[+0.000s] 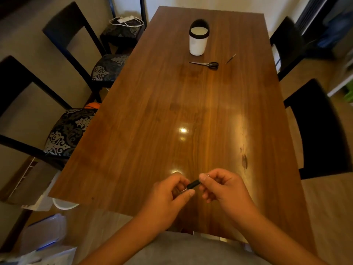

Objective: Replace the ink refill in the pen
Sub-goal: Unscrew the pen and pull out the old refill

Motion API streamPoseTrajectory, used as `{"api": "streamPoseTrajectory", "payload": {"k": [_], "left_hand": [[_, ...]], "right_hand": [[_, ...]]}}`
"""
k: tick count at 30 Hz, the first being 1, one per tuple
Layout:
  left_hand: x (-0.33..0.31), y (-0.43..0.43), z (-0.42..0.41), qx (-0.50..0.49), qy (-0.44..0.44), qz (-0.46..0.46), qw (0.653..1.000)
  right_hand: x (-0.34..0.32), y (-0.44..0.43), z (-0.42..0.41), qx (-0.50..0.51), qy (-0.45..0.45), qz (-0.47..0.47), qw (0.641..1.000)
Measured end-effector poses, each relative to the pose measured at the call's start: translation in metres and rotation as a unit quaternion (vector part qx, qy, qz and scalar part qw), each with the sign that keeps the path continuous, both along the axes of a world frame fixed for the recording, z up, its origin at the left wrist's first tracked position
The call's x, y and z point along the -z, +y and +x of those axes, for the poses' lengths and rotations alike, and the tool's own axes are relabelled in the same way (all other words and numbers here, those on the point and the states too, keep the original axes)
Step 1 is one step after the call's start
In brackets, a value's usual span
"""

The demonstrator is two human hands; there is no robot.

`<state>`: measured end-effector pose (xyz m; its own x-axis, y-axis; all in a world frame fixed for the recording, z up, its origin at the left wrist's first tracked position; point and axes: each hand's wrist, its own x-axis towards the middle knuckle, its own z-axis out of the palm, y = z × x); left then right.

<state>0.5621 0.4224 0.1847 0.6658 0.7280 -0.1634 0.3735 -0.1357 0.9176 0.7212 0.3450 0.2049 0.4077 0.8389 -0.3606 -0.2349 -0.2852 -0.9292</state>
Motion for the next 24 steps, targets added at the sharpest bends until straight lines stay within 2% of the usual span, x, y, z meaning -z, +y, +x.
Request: {"api": "streamPoseTrajectory", "payload": {"k": [4, 10, 12, 14, 17, 20, 24], "left_hand": [[-0.008, 0.0, 0.001, 0.02, 0.0, -0.035, 0.999], [-0.022, 0.009, 0.0, 0.097, -0.024, -0.19, 0.977], [-0.024, 0.011, 0.0, 0.102, -0.03, -0.216, 0.971], [-0.024, 0.011, 0.002, 0.072, -0.027, -0.186, 0.979], [-0.021, 0.011, 0.002, 0.02, 0.01, -0.072, 0.997], [-0.019, 0.014, -0.003, 0.025, 0.045, 0.029, 0.998], [-0.018, 0.016, -0.006, 0.049, 0.044, 0.065, 0.996]], "right_hand": [[-0.006, -0.005, -0.001, -0.006, -0.007, 0.01, 1.0], [-0.016, -0.004, 0.001, -0.029, -0.005, 0.036, 0.999], [-0.017, -0.002, 0.003, -0.042, -0.013, 0.046, 0.998], [-0.017, 0.0, 0.006, -0.058, -0.024, 0.039, 0.997], [-0.018, 0.003, 0.011, -0.077, -0.063, 0.011, 0.995], [-0.017, 0.005, 0.013, -0.084, -0.1, -0.004, 0.991], [-0.016, 0.004, 0.015, -0.119, -0.142, 0.002, 0.983]]}}
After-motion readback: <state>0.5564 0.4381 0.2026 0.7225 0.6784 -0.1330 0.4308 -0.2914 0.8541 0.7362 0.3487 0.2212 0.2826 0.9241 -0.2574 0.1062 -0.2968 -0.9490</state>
